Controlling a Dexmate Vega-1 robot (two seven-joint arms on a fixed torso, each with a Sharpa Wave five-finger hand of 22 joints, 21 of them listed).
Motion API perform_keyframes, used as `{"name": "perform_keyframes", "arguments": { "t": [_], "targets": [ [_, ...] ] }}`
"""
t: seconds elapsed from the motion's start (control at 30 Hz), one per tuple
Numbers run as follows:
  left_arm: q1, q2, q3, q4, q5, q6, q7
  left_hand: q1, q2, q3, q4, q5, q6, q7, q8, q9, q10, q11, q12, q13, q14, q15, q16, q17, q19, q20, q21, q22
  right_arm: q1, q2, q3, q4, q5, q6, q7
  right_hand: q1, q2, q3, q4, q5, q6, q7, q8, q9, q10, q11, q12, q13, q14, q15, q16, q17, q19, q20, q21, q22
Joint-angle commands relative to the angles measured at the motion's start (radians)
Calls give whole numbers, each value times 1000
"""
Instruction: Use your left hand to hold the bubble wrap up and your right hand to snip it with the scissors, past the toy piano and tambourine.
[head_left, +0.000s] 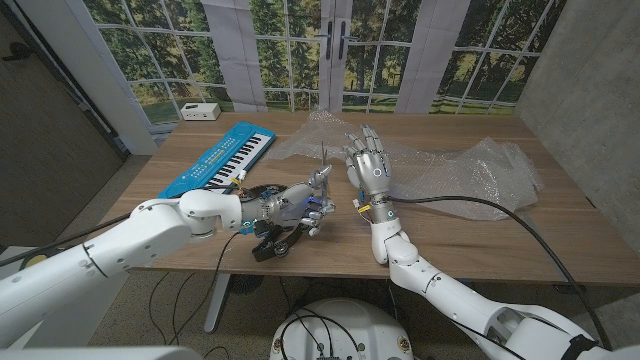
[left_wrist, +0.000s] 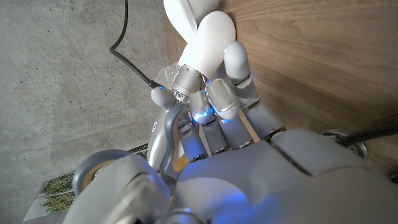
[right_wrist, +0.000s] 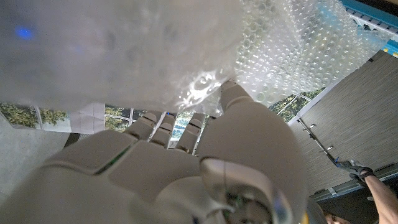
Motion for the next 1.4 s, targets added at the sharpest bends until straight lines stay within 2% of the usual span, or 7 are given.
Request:
{"name": "perform_keyframes", "arguments": {
  "t": [0.03,0.3,0.97,1.4],
  "targets": [
    [-26,-25,33,19,1,16,-36,2,10,-3,3,7,4,8,652,1,42,-45,4,3,6,0,4,5,3,-5,4,0,-5,18,23,0,-12,19,0,11,1,11,2,6,0,4,-3,2,11,0,-4,5,9,-183,7,3,-1,-7,4,2],
    [-28,-26,39,15,4,17,-39,1,10,-3,3,6,1,11,652,1,42,-45,4,3,6,0,4,5,1,-4,5,1,2,28,30,19,-15,24,0,12,1,12,3,5,0,5,-3,1,11,0,-5,5,8,-183,8,4,-2,-7,5,2],
    [-32,-29,45,15,6,19,-40,2,11,-3,3,6,2,14,652,1,43,-42,5,3,4,1,4,5,-1,-4,9,4,-4,20,32,2,4,20,0,16,0,15,5,5,2,5,-3,-3,10,0,-9,6,5,-184,10,8,-2,-8,7,2],
    [-19,-24,38,13,3,12,-27,3,12,-3,3,5,1,12,651,0,41,-43,4,3,3,0,4,5,0,-5,7,-2,-2,-13,-9,-34,38,-5,0,18,-1,17,7,4,1,7,-3,-5,11,0,-11,7,5,-184,13,10,0,-8,9,2]
  ]
}}
